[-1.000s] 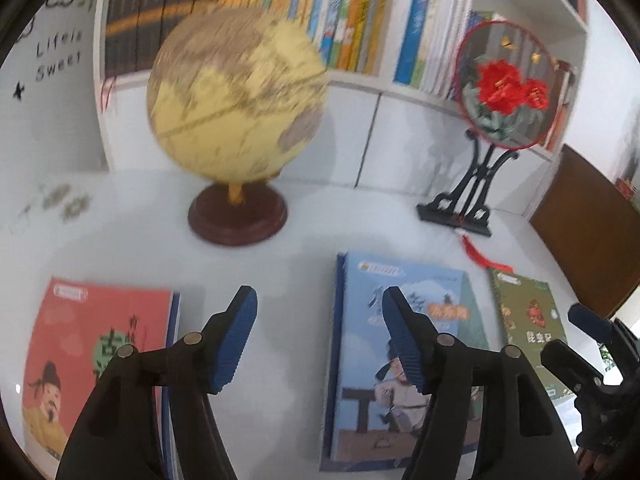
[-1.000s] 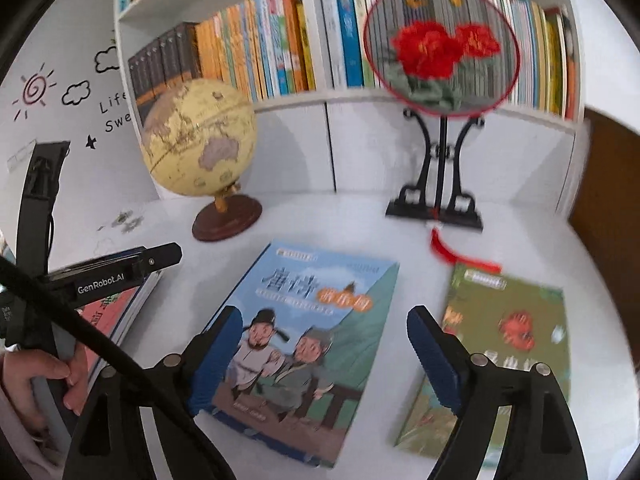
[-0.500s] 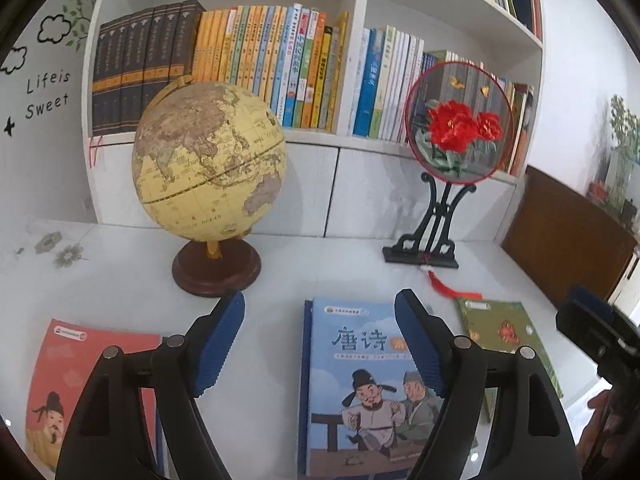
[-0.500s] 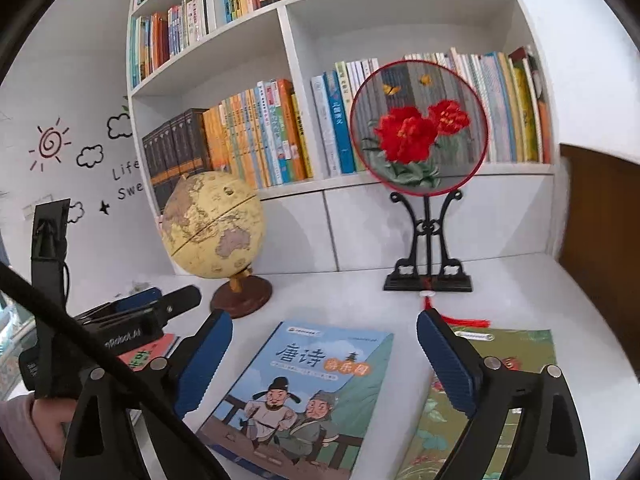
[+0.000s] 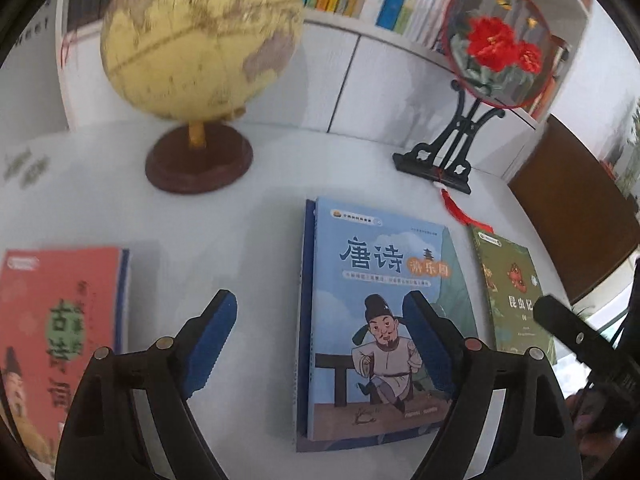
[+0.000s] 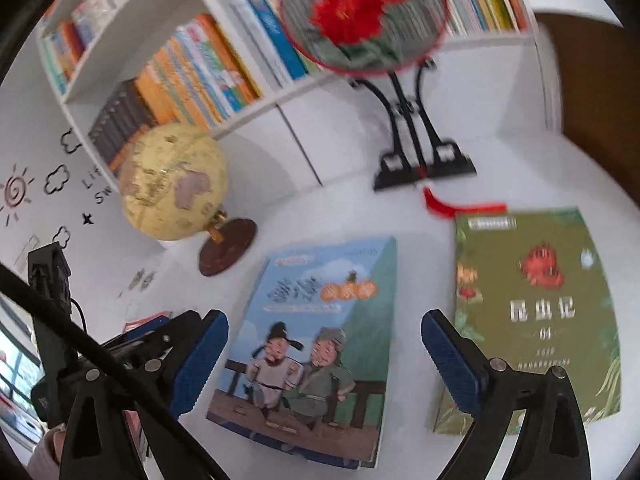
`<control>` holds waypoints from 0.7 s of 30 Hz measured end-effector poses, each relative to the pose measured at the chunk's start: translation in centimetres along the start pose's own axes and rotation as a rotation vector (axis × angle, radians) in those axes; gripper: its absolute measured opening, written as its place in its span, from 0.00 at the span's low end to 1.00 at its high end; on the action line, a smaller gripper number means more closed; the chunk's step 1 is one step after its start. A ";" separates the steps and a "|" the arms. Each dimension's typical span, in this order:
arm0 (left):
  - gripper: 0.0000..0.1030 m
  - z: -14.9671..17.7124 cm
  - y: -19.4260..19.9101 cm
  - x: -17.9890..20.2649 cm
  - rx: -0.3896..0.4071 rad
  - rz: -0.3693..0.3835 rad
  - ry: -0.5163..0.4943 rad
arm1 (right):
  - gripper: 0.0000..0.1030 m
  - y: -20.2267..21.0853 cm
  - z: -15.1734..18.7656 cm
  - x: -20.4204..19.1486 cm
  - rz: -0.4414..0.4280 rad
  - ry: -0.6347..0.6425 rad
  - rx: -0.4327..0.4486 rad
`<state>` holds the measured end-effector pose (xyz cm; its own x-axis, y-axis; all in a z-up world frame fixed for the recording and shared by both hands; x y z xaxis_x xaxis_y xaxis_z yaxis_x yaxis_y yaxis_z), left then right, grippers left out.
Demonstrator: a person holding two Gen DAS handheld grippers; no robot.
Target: Organize books
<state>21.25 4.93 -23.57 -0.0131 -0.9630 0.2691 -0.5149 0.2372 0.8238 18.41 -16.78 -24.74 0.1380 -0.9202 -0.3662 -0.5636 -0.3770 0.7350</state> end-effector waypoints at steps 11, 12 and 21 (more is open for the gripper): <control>0.81 0.3 -4.4 -0.6 -0.120 0.088 0.068 | 0.94 -4.2 1.2 2.8 0.032 -0.043 -0.110; 0.81 0.3 -4.6 -0.5 -0.126 0.114 0.070 | 0.94 -4.4 1.3 3.0 0.027 -0.051 -0.115; 0.81 0.0 -5.9 1.0 -0.146 0.238 0.051 | 0.94 -6.5 1.4 3.6 -0.043 -0.085 -0.174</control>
<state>24.29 2.57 -28.14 -0.0736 -0.8711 0.4855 -0.3740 0.4754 0.7963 21.47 -17.46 -31.65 0.0848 -0.8936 -0.4407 -0.4085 -0.4346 0.8026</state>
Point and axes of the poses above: each gripper's, at about its wrist camera, not at the fingertips, and y roughly against the way its jaws point, x to its right, z to its underside, the point moved 7 cm from there along -y, roughly the way its jaws point, and after that the axes turned 9 degrees about -x, right-handed, at the moved point
